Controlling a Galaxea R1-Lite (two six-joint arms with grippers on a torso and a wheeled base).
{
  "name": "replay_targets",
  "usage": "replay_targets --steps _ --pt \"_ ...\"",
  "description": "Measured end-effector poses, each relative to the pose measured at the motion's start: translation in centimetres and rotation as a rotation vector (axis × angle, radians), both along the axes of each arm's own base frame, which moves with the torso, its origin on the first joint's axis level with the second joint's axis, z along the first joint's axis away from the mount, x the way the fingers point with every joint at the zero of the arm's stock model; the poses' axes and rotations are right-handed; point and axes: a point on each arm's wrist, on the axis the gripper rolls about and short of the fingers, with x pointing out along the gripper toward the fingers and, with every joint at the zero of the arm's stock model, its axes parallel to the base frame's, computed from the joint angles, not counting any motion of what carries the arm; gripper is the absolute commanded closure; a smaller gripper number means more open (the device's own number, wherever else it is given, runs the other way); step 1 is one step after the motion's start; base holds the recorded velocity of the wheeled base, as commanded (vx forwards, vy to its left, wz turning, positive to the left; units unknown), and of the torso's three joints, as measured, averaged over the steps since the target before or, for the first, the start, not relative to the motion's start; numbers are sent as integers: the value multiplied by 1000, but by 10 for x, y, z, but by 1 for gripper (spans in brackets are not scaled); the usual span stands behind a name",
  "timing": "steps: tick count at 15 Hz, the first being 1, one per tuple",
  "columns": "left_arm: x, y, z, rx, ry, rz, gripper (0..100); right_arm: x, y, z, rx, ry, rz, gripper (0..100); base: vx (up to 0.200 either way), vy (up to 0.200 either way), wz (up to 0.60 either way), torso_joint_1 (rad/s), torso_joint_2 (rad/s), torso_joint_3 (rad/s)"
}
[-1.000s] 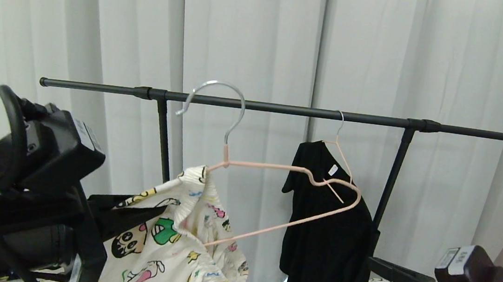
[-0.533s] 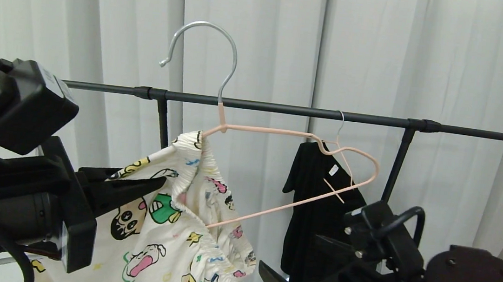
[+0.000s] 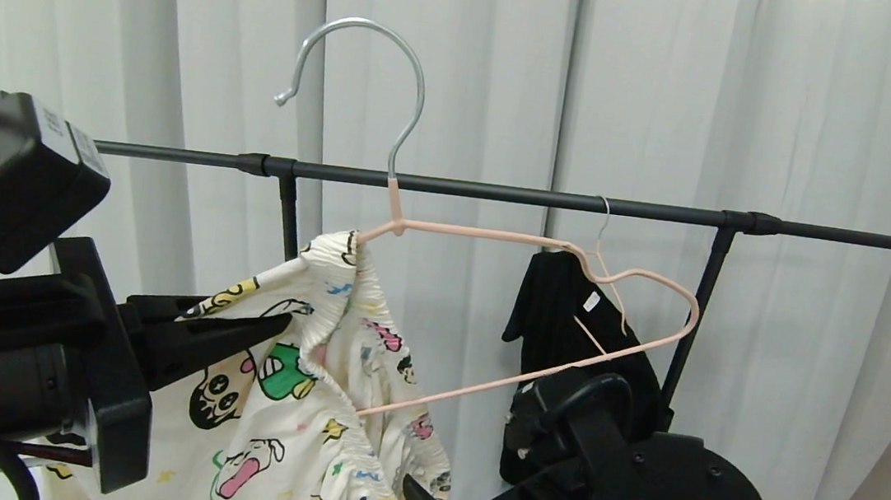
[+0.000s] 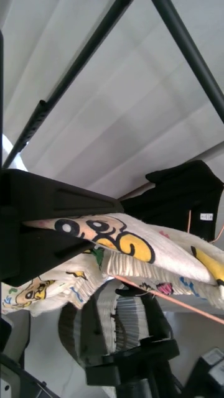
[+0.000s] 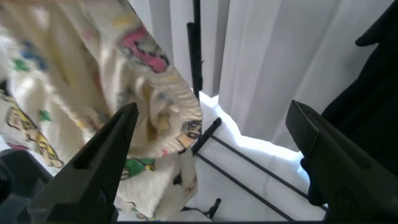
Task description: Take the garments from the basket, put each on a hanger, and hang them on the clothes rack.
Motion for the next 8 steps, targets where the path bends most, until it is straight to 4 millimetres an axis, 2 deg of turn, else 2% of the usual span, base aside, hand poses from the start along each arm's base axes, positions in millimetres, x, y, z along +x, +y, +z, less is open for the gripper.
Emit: replay_targets --steps 5,6,8 --pt "0 0 1 -5 -2 2 100 1 0 -13 -78 29 -29 0 0 0 0 0 0 0" --pt "0 0 2 -6 -3 2 100 2 0 -14 -83 25 -45 100 0 0 0 0 0 0" --pt "0 0 1 -5 -1 3 100 3 0 -15 -89 20 -64 100 0 0 0 0 0 0"
